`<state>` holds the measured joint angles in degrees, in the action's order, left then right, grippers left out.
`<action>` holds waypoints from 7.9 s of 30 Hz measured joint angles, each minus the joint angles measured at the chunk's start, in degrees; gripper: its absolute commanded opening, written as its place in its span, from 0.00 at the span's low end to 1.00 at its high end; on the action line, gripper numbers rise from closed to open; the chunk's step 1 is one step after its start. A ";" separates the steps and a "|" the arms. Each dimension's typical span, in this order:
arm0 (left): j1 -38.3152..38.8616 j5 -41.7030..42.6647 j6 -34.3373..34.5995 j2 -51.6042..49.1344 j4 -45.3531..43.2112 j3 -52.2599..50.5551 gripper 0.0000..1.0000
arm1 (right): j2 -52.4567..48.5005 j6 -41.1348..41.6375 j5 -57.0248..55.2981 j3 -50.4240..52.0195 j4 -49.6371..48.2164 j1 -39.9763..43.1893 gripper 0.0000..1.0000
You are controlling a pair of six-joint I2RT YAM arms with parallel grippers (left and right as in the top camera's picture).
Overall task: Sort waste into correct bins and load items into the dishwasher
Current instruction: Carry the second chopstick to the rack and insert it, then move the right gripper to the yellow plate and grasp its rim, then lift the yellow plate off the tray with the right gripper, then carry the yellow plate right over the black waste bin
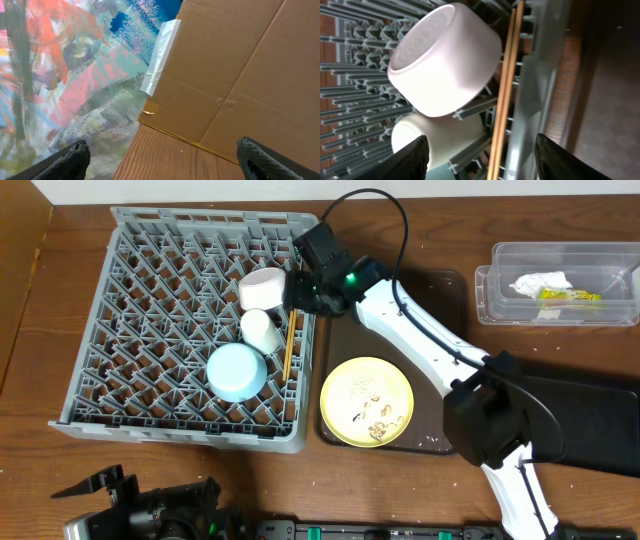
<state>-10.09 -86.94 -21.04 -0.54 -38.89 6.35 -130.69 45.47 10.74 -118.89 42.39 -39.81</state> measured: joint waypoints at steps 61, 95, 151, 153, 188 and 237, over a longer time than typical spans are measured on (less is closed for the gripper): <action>0.00 0.00 0.00 0.00 0.02 0.00 0.95 | 8.28 -30.34 -3.45 30.77 16.11 6.21 0.01; 0.00 0.00 0.00 0.00 0.02 0.00 0.95 | 8.28 -26.86 -11.89 17.64 24.85 17.40 0.01; 0.00 0.00 -0.02 0.00 0.02 0.00 0.95 | 8.94 -27.89 -16.52 31.26 8.85 -8.76 0.01; 0.00 0.00 0.00 0.00 0.02 0.00 0.95 | 8.94 -27.89 -17.05 31.26 9.01 -8.74 0.01; 0.00 0.00 0.00 0.00 0.02 0.00 0.95 | 8.28 -18.97 -35.67 21.73 27.78 -8.74 0.01; 0.00 -0.02 -0.02 0.00 0.02 0.00 0.95 | 8.26 14.60 -25.94 2.69 44.87 38.32 0.01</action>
<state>-10.09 -86.96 -21.06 -0.54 -38.87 6.35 -122.43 60.07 -15.20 -116.20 87.26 -1.50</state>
